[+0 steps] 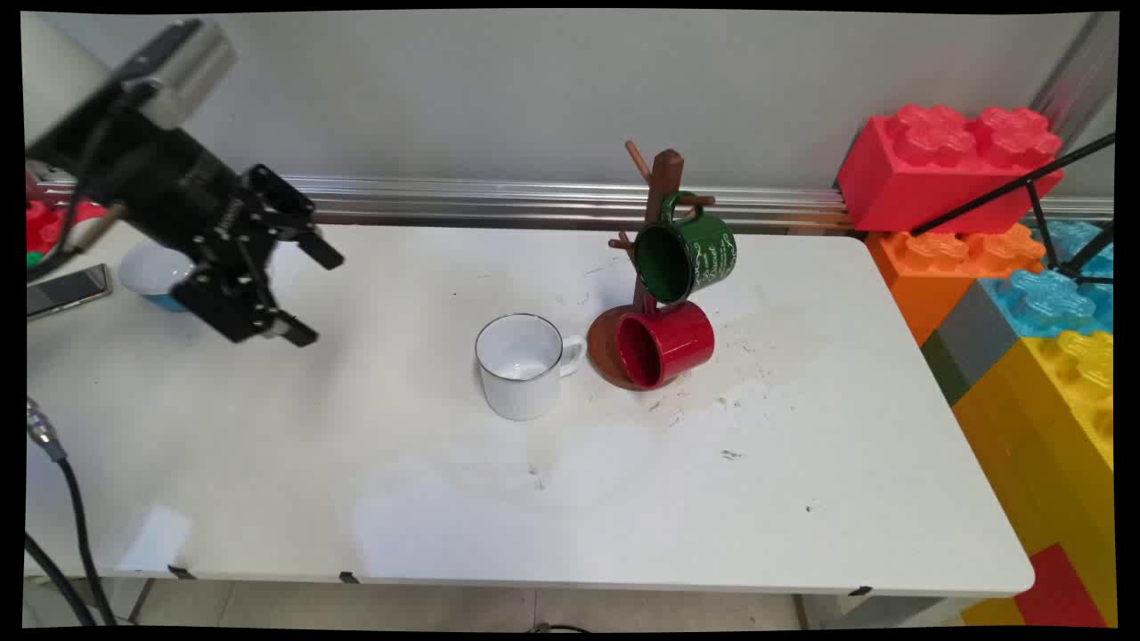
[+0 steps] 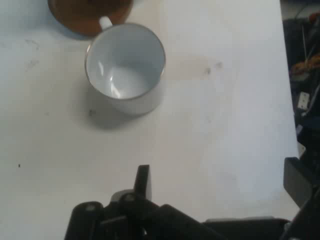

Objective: Pick up the green mug from the rack

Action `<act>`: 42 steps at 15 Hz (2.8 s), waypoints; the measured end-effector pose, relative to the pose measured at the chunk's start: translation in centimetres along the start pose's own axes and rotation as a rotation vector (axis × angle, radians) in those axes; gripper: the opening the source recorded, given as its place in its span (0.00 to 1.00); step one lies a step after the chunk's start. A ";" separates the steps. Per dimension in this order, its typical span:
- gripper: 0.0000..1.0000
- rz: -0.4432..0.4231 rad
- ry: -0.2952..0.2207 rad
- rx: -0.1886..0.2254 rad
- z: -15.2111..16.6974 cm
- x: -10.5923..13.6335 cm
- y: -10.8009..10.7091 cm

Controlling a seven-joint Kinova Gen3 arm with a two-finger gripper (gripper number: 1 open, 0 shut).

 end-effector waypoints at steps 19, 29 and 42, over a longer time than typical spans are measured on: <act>1.00 -0.011 -0.052 0.009 4.8 -6.2 -1.7; 1.00 -0.015 -0.070 -0.023 7.1 -9.9 -2.0; 1.00 -0.121 0.149 -0.019 10.6 -2.0 -0.5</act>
